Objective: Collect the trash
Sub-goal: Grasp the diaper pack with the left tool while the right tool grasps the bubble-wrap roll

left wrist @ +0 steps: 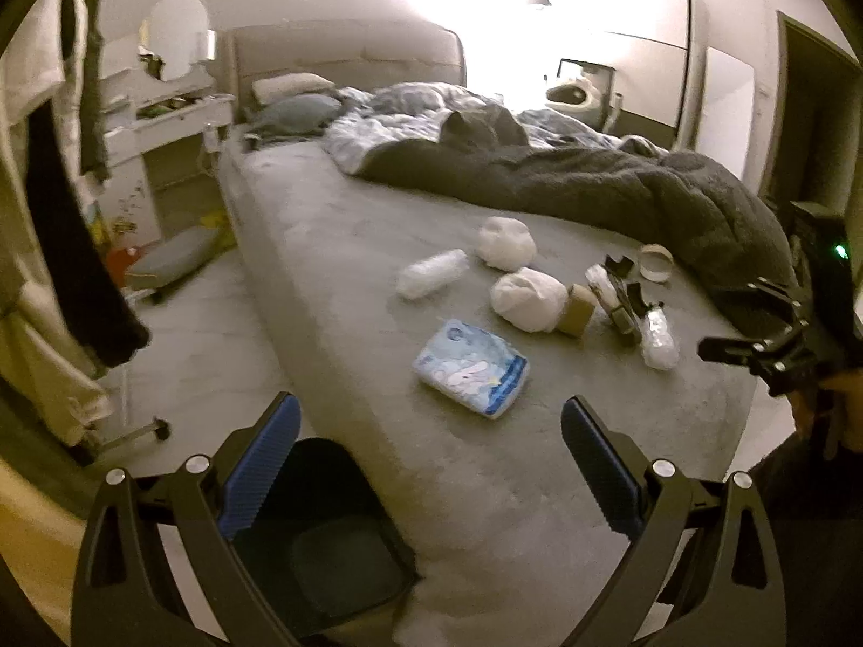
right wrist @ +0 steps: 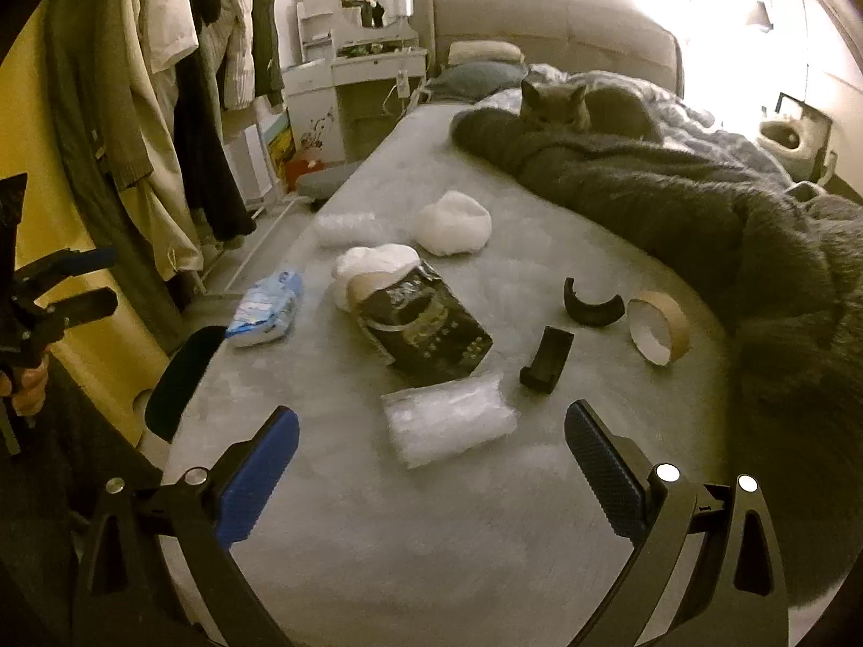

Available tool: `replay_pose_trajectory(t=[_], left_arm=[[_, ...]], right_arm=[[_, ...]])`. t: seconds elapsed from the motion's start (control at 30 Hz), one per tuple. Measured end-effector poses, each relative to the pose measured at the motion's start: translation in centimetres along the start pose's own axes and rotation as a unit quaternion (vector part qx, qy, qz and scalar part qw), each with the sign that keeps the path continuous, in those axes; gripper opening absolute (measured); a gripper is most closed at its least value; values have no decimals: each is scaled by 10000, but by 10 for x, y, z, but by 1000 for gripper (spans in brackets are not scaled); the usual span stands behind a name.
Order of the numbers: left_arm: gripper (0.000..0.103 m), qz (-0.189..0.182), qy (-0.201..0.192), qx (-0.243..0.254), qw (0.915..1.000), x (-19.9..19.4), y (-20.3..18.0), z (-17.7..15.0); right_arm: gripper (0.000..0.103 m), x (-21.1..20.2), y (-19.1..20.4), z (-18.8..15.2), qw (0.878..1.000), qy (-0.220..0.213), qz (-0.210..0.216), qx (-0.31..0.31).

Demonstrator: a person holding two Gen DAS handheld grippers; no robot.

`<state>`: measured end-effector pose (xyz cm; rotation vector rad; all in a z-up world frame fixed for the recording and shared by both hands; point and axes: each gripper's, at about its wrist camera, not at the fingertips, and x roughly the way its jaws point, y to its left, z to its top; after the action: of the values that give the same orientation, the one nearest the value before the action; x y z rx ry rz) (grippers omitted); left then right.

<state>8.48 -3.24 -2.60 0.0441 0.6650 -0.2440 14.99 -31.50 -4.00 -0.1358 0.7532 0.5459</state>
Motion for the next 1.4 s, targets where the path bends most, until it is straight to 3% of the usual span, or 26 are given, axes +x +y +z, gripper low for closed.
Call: replay_pose_trajectory(t=[0.17, 0.3, 0.43, 0.7, 0.9, 1.27, 1.4], left_arm=[[99, -392, 226, 339, 9984, 30, -10, 2], [99, -573, 365, 595, 9959, 55, -17, 6], [99, -623, 483, 742, 9941, 75, -20, 9], [99, -698, 539, 1021, 9909, 96, -27, 18], [99, -643, 655, 1178, 9888, 113, -26, 20], [98, -646, 892, 1178, 9869, 138, -20, 19], [85, -719, 998, 1094, 9864, 143, -21, 20]], right_arm=[[87, 20, -14, 4, 9990, 234, 375, 107], [86, 33, -16, 7, 9980, 377, 498, 1], [85, 47, -14, 9, 9968, 578, 516, -173], [67, 62, -10, 11, 9948, 918, 321, -289], [63, 63, -17, 13, 9947, 956, 339, -141], [63, 36, -17, 33, 9961, 259, 830, 137], [63, 33, -11, 40, 9954, 78, 947, 121]])
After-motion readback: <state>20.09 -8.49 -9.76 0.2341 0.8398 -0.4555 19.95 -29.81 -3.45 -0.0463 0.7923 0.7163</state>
